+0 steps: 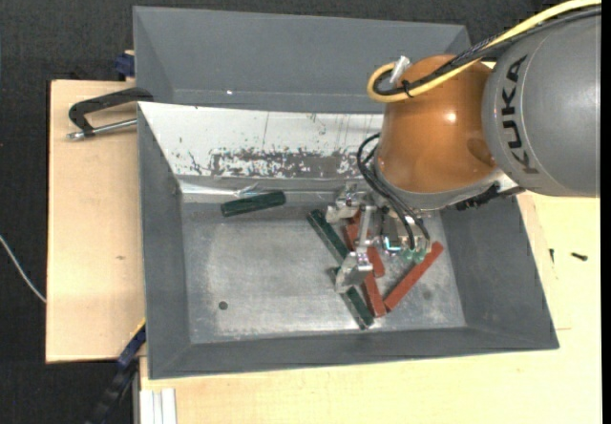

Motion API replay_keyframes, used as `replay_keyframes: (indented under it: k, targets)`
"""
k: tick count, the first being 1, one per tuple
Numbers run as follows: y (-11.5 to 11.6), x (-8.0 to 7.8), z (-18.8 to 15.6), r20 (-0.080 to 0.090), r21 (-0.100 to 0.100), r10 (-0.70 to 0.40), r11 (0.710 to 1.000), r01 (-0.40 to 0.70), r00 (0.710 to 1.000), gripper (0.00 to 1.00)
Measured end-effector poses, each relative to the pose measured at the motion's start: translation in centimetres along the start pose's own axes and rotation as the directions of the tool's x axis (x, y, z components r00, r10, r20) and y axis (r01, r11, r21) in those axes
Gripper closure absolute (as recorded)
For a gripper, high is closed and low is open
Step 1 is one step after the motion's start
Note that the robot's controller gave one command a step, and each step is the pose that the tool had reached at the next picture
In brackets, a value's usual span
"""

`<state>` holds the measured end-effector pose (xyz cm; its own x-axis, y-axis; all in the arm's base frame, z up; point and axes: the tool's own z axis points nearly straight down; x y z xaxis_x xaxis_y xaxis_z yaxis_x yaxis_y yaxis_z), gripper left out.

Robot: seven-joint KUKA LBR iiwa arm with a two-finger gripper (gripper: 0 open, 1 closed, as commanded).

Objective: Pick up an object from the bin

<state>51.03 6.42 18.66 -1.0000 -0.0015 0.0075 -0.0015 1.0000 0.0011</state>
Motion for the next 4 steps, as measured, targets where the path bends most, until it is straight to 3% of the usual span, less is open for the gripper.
replay_keyframes:
  k: [2, 3, 4]
  targets:
    - [-0.6, -0.2, 0.7, 0.013, -0.001, -0.049, 0.999, 0.049, 0.999, 0.0]
    - [-4.4, -0.4, 7.2, 0.013, 0.002, -0.143, 0.99, 0.143, 0.99, 0.0]
    - [-6.0, -0.8, 10.2, 0.013, -0.004, -0.062, 0.998, 0.062, 0.998, 0.0]
